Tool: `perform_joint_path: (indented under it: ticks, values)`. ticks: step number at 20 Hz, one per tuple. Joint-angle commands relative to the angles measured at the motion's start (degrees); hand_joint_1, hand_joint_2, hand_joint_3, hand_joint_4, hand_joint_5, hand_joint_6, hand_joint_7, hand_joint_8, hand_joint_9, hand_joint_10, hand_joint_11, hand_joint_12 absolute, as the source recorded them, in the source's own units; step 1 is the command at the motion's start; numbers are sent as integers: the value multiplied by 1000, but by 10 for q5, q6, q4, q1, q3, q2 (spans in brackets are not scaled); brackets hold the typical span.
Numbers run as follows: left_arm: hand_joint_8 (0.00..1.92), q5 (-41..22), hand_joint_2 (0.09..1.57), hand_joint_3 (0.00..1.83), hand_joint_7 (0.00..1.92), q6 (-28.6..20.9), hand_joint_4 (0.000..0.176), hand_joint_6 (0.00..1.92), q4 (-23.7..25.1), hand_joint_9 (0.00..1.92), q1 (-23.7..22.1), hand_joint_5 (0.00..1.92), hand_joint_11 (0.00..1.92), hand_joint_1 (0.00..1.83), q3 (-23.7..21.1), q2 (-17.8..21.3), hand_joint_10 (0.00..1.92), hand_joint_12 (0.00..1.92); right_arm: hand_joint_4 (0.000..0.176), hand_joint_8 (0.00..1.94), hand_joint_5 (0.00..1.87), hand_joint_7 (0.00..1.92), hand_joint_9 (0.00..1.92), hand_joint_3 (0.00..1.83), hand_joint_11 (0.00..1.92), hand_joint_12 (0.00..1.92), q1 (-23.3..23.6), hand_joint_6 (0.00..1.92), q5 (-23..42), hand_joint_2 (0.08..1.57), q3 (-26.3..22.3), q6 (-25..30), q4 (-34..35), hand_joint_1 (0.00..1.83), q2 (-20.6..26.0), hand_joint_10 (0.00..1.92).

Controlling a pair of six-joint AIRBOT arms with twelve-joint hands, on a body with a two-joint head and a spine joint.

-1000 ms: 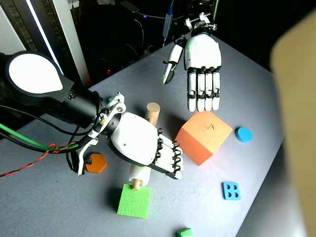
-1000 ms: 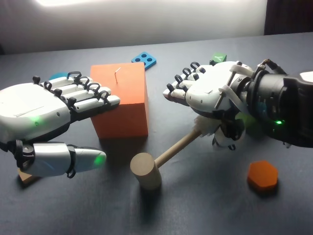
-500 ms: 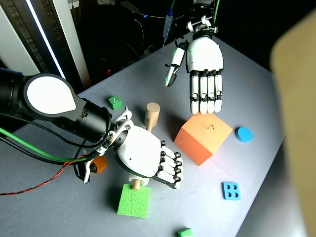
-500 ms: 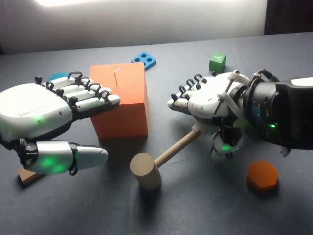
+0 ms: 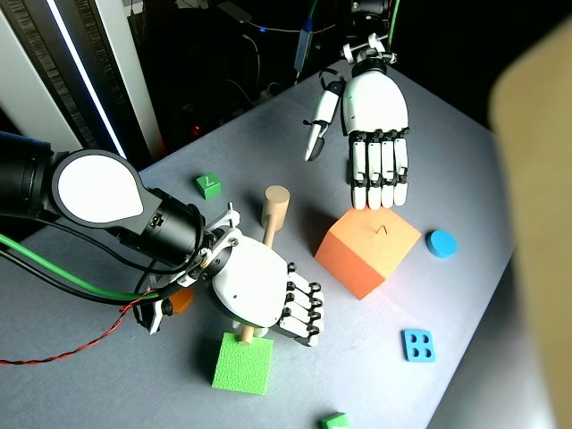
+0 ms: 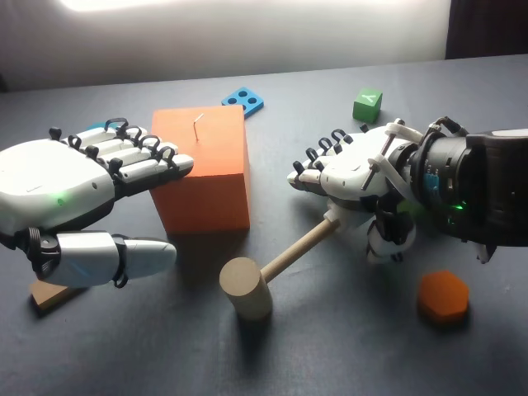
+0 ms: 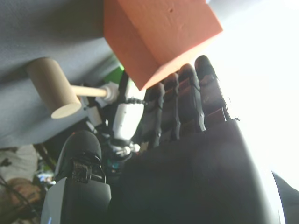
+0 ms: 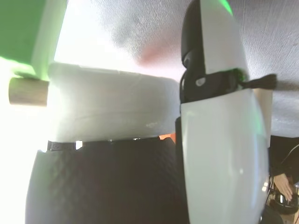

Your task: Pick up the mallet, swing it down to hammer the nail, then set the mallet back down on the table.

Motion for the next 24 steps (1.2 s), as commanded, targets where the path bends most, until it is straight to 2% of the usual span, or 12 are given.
perform_joint_path:
  ticks: [1,5,7,9,13,16,19,20,21,22,23,24]
  values:
    - [2,-65,1304,0,77,0,0,0,-11,67,-4,73,0,0,3,-1,2,165,0,0,0,0,0,7,0,222,3,0,18,953,0,-2,-16,1203,3,0]
    - [7,-67,1318,2,116,0,0,6,-14,99,3,110,0,0,2,-2,7,229,0,0,0,0,0,0,0,242,3,0,18,938,0,-16,5,1212,3,0]
    - [2,-71,1320,2,98,0,0,1,-18,80,10,97,0,0,1,-3,3,174,0,0,0,0,0,4,0,205,3,0,18,956,0,-16,6,1213,3,0]
    - [0,-75,1317,0,91,0,0,0,-22,80,15,82,0,0,0,-5,3,164,0,2,8,12,0,3,0,275,3,2,18,963,-1,-17,6,1182,3,0]
    - [0,-75,1320,0,84,0,0,1,-24,78,15,75,0,0,2,-10,1,166,0,21,205,248,182,4,0,596,1,20,26,996,-3,-17,6,1128,5,25]
    - [2,-73,1313,0,127,0,0,1,-24,116,15,115,0,0,3,-14,3,261,0,19,497,573,481,0,0,1029,1,25,27,1007,-4,-17,6,1085,6,41]
    - [2,-70,1316,1,117,-2,0,2,-24,107,19,103,0,0,2,-16,1,226,0,19,592,660,574,0,46,1119,4,24,27,994,-7,-17,6,1091,9,47]
    - [3,-69,1321,2,120,-3,0,2,-24,112,19,105,0,0,1,-16,2,253,0,75,736,798,729,1,265,1171,5,71,27,1007,-8,-17,6,1126,11,117]
    - [3,-67,1321,2,120,-3,0,2,-24,112,19,105,0,0,1,-16,2,253,0,75,736,798,729,1,265,1171,7,71,27,1007,-10,-17,6,1126,12,117]
    - [0,-66,1318,0,116,-4,0,3,-24,111,20,109,0,0,1,-16,1,260,0,489,864,827,719,3,414,1370,8,1108,28,1154,-11,-17,6,1090,13,644]
    - [3,-66,1308,0,116,-5,0,1,-24,116,21,108,0,0,0,-16,1,275,0,1041,840,682,624,0,471,1491,10,1192,29,1178,-13,-17,6,1092,15,1111]
    - [0,-66,1308,0,107,-5,0,0,-24,107,21,98,0,0,0,-16,0,255,0,1256,859,671,669,0,586,1543,10,1181,29,1168,-14,-18,6,1085,16,1282]
